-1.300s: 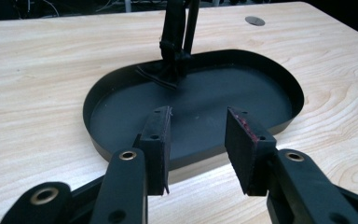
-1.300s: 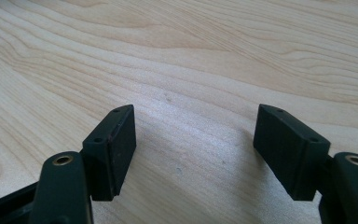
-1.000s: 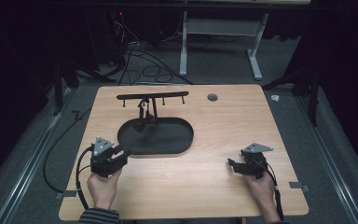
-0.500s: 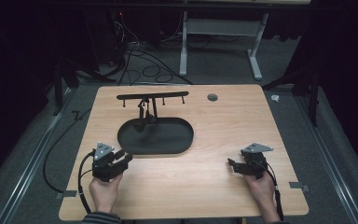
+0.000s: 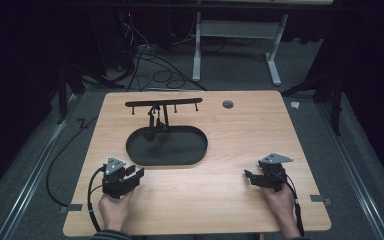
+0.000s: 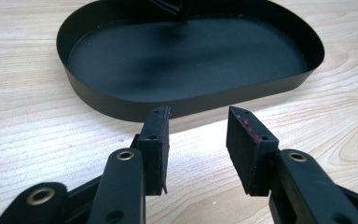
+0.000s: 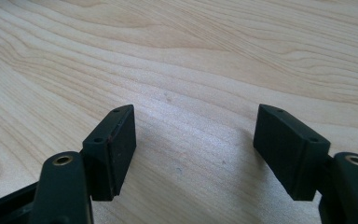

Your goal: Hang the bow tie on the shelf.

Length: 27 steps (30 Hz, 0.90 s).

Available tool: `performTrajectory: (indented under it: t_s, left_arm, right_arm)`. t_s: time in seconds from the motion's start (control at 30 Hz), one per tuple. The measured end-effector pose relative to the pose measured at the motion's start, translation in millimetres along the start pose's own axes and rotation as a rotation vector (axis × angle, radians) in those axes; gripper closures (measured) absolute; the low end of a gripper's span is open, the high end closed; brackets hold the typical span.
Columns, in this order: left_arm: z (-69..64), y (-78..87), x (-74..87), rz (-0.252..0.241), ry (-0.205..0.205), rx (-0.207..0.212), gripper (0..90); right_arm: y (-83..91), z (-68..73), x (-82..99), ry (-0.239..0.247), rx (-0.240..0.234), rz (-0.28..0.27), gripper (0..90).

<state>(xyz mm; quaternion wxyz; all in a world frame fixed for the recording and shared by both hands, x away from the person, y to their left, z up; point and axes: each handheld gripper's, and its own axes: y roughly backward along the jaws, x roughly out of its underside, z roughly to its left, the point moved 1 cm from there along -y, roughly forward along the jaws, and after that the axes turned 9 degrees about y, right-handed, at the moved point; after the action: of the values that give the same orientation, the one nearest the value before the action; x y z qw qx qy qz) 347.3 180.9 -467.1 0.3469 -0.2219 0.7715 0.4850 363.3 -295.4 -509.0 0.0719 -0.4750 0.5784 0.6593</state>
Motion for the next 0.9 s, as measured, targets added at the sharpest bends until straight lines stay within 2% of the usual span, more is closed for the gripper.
performTrajectory:
  t_s: [0.5, 0.9]
  left_arm:
    - [1.6, -13.8, 15.2, 0.038, 0.0, -0.023, 58.7]
    - [0.6, -21.4, 21.4, 0.046, -0.012, -0.047, 57.9]
  right_arm:
    - [0.0, 0.0, 0.0, 0.001, 0.001, -0.001, 31.3]
    - [0.1, 0.1, 0.0, 0.002, 0.001, 0.0, 31.4]
